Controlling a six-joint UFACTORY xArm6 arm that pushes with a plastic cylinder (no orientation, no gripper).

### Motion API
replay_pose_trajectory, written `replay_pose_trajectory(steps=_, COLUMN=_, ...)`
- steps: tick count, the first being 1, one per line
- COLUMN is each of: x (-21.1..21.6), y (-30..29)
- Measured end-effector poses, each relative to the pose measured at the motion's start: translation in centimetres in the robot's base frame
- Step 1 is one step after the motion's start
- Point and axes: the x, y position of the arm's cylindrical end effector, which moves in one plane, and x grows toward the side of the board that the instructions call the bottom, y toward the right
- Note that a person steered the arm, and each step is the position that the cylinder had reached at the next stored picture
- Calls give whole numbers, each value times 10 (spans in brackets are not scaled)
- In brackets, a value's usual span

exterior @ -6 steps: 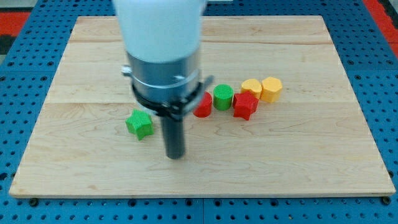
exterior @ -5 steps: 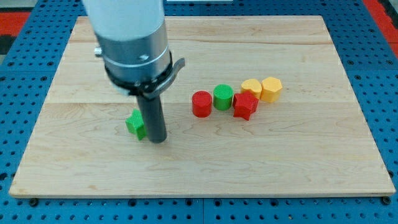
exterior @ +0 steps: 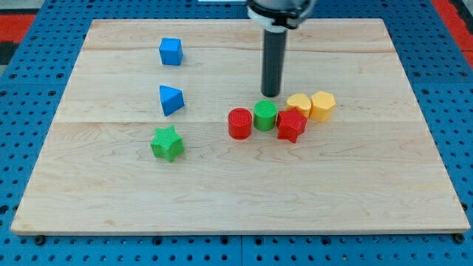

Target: Separate the green circle from groups of blocks

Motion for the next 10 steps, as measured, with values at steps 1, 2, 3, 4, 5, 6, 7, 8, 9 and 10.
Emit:
replay_pose_trajectory(steps=1, x=32, y=1)
replay_pose_trajectory(steps=2, x=50, y=-2)
replay_pose_trajectory(steps=3, x=75, y=-6)
replay_pose_trajectory(steps=4, x=77, y=-16)
replay_pose_trajectory(steps=5, x=54, y=-8)
replay_pose_trajectory(steps=6, x=78, y=-31)
replay_pose_trajectory(steps=7, x=97, y=-28)
replay_pose_trajectory(steps=8, x=121, y=-30)
replay_pose_trajectory(steps=9, x=123, y=-35)
replay_pose_trajectory(steps=10, x=102, y=-23)
